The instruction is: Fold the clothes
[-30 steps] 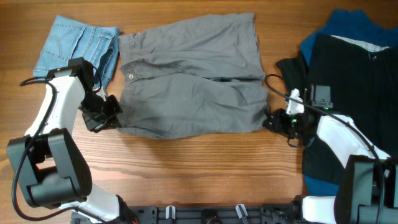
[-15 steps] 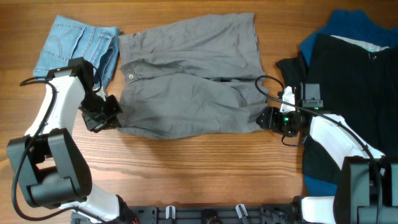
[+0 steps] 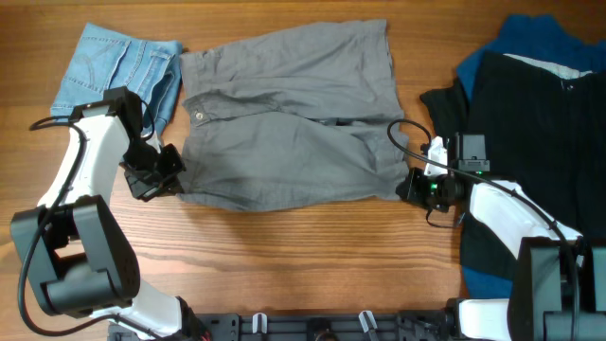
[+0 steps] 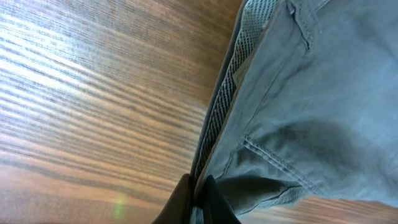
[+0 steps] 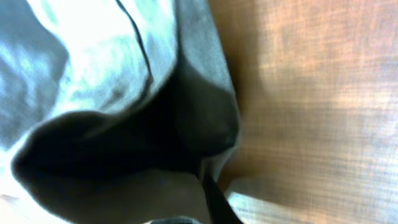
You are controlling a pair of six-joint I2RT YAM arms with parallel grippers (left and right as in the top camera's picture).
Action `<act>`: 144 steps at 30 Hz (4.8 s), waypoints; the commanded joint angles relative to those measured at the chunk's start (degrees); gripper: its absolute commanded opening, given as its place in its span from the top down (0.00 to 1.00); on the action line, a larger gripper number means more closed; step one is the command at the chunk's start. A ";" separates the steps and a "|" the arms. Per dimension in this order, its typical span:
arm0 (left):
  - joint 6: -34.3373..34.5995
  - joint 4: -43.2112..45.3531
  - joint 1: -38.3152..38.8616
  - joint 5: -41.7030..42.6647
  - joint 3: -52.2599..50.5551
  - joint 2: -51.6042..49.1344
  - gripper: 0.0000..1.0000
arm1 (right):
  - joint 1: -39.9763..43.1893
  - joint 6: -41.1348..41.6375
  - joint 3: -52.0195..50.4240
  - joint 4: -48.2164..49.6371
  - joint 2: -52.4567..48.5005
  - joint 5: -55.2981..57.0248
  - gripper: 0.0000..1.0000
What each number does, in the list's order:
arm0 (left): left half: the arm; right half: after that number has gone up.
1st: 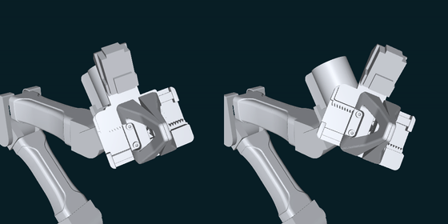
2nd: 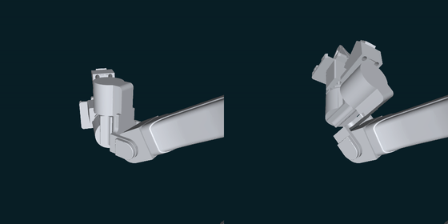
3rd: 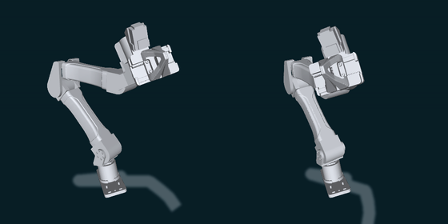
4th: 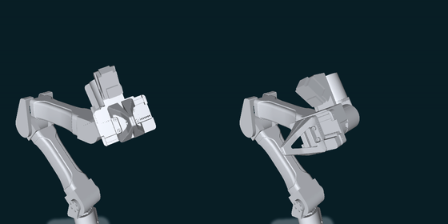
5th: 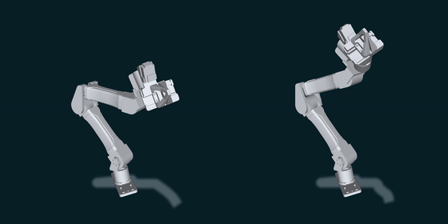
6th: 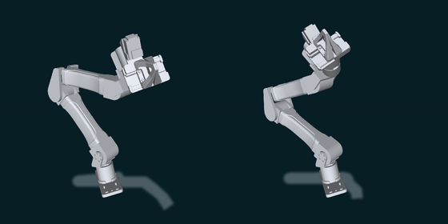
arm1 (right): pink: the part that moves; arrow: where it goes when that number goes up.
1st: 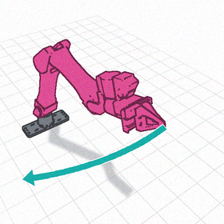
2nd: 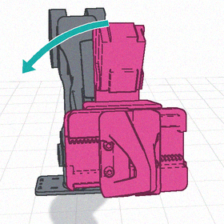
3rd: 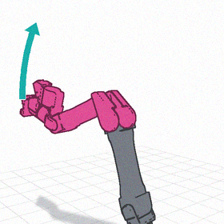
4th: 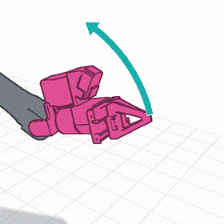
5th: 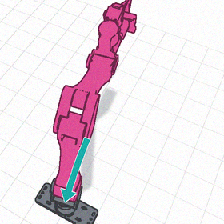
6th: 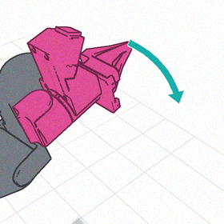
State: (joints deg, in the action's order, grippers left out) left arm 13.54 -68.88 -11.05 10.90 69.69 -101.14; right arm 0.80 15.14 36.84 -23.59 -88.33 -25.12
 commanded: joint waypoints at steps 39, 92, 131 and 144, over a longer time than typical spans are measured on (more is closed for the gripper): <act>3.45 27.82 -1.86 19.02 50.62 10.03 0.96 | 0.37 3.08 70.93 -16.85 5.49 10.84 0.94; -6.27 16.00 5.16 12.22 75.76 -2.75 0.96 | 21.97 4.24 89.24 -26.12 -9.20 -29.49 0.96; -0.74 -19.65 11.15 2.82 16.68 7.82 0.96 | 8.22 -5.73 59.93 -59.23 -5.33 22.03 0.96; 9.68 -8.66 13.00 -5.88 6.27 8.94 0.96 | 6.03 -7.32 59.78 -28.55 -9.07 8.11 0.96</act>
State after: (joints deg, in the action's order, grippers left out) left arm 20.53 -81.49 3.25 14.02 76.79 -93.51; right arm 6.87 7.84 95.68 -56.88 -94.89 -18.09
